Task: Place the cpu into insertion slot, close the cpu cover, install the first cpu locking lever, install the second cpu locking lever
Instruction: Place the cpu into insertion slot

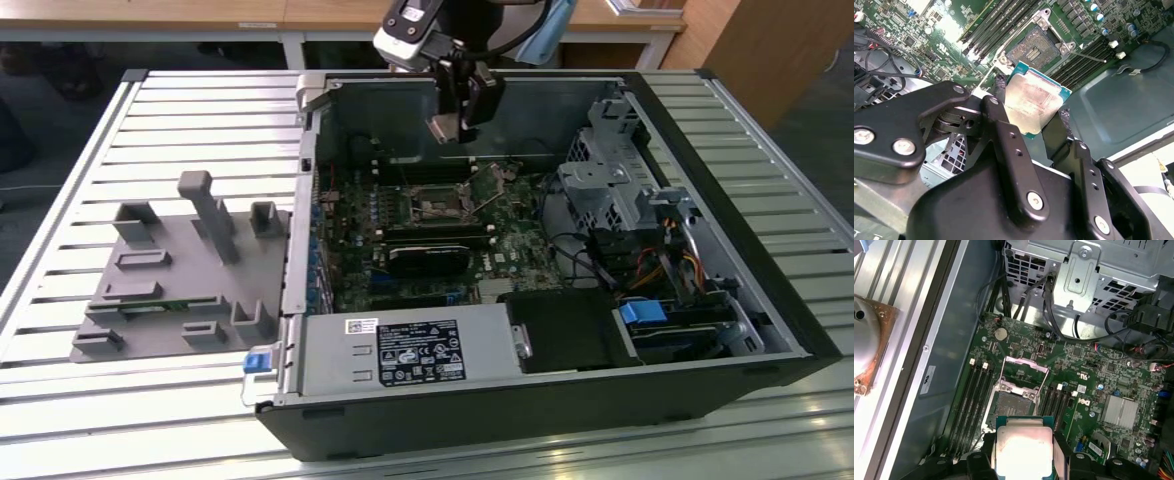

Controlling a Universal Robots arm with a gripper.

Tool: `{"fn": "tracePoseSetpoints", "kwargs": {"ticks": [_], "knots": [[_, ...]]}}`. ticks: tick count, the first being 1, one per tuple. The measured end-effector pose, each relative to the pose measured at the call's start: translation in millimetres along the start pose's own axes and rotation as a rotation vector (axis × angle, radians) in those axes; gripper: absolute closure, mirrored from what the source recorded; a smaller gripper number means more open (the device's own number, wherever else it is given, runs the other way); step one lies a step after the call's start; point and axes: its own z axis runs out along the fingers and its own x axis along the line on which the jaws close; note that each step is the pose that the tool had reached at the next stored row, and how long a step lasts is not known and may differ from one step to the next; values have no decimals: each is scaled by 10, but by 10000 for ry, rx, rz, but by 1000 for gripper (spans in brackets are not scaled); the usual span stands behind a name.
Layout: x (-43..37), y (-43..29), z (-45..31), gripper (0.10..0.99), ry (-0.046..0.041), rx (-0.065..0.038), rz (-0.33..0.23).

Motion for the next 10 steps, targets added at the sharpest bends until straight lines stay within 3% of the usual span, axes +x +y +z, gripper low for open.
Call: {"fn": "tracePoseSetpoints", "kwargs": {"ticks": [10], "knots": [[0, -2, 28, 545, -2, 7, 51]]}}
